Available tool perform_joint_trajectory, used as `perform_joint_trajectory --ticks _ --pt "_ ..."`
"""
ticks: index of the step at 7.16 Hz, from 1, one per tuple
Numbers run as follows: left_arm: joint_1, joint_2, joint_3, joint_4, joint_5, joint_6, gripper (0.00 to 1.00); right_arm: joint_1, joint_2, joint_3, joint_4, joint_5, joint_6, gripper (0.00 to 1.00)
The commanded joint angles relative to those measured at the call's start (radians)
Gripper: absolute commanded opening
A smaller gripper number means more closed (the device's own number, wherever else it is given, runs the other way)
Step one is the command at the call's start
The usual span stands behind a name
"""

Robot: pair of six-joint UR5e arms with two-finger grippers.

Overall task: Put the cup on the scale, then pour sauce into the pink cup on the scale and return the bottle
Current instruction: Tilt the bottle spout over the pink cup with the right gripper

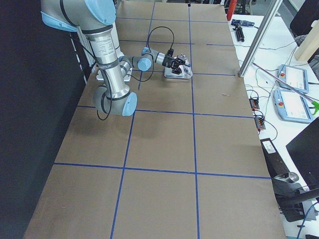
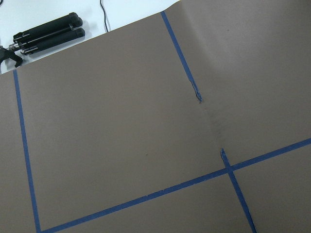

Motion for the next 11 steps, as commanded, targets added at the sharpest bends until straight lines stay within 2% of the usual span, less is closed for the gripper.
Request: perform_joint_trajectory --ticks 1,6,11 --pt "0.0 0.0 0.0 0.0 0.0 -0.001 0.91 0.0 -0.001 -0.009 -0.001 -0.032 -0.058 0.0" --pt "0.0 -0.002 0.0 0.002 0.0 -0.002 0.91 0.0 -0.004 -0.019 -0.001 -0.084 -0.186 0.0" --pt "0.0 -0.002 0.0 0.002 0.0 -0.008 0.91 -0.005 -0.01 -0.027 -0.001 -0.116 -0.217 0.0"
